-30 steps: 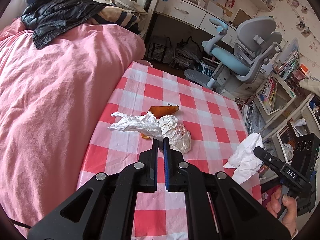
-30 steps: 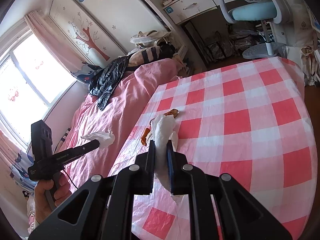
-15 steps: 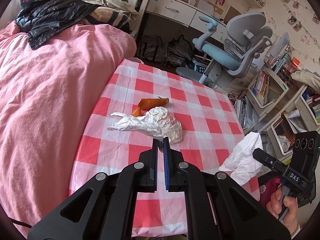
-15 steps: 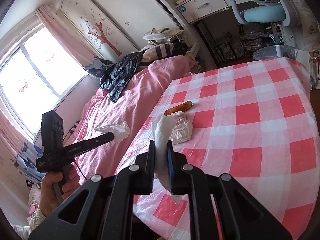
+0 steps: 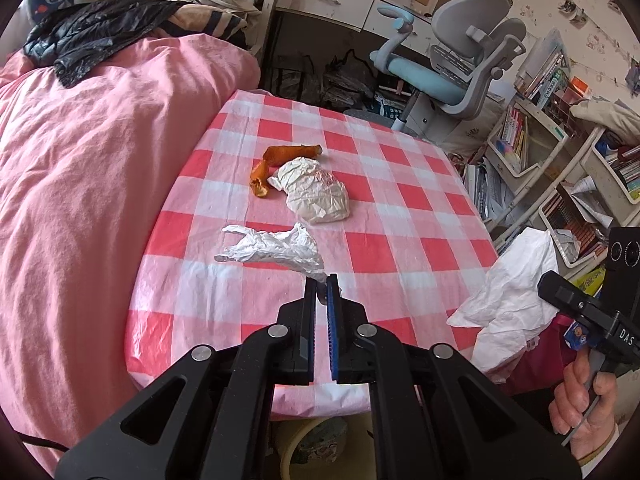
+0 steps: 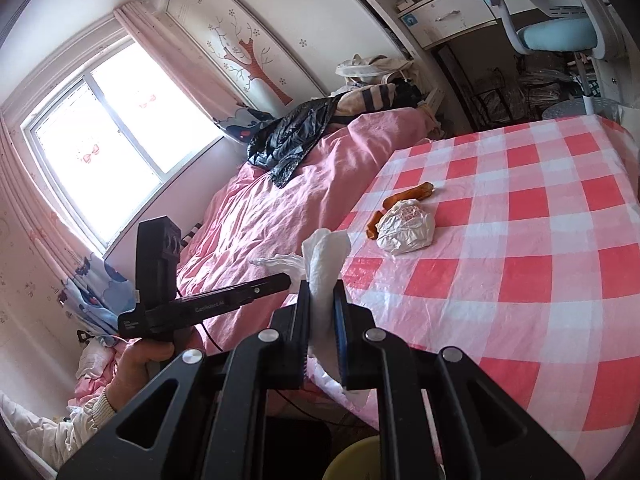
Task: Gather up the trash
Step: 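Carry both held tissues over the yellow bin with both tools, then open both tools to drop the tissues into the yellow bin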
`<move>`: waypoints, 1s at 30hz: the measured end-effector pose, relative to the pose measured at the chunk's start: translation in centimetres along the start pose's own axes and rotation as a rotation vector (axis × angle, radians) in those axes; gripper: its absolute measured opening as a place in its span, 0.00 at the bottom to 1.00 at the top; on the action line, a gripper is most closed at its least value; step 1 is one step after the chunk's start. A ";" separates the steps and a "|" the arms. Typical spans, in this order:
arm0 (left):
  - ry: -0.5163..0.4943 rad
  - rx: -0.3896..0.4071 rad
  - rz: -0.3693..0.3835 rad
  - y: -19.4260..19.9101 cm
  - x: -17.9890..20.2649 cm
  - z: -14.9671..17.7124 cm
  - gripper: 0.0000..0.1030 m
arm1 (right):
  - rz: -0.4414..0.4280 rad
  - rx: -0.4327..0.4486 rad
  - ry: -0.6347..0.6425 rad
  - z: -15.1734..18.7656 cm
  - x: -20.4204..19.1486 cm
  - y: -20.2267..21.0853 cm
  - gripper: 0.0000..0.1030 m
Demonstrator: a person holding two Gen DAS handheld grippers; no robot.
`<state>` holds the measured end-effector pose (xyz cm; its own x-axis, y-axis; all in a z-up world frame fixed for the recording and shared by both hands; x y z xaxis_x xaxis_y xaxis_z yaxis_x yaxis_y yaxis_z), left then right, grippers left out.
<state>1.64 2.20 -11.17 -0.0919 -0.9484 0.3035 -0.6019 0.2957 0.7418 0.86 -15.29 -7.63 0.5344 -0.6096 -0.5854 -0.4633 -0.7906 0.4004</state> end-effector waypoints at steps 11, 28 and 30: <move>-0.038 -0.049 0.029 0.6 1.9 4.9 0.04 | -0.041 -0.090 0.018 5.3 -2.6 0.1 0.13; -0.085 -0.048 0.025 2.1 3.0 8.4 0.04 | -0.014 -0.265 -0.027 13.9 -2.9 -0.2 0.13; -0.102 -0.045 0.018 2.1 3.2 8.6 0.04 | -0.006 -0.285 -0.027 14.6 -2.9 -0.4 0.13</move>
<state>-6.73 -1.23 -13.73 -0.1837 -0.9489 0.2566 -0.5634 0.3155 0.7635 -10.86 -12.37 -16.39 0.5161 -0.6062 -0.6051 -0.2409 -0.7807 0.5767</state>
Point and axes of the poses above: each gripper's, at about its wrist camera, not at the fingertips, and y roughly against the way its jaws point, x to its right, z to its underside, the point moved 9 cm from there along -y, roughly the way its jaws point, and after that the axes turned 2 degrees about y, right-handed, at the moved point
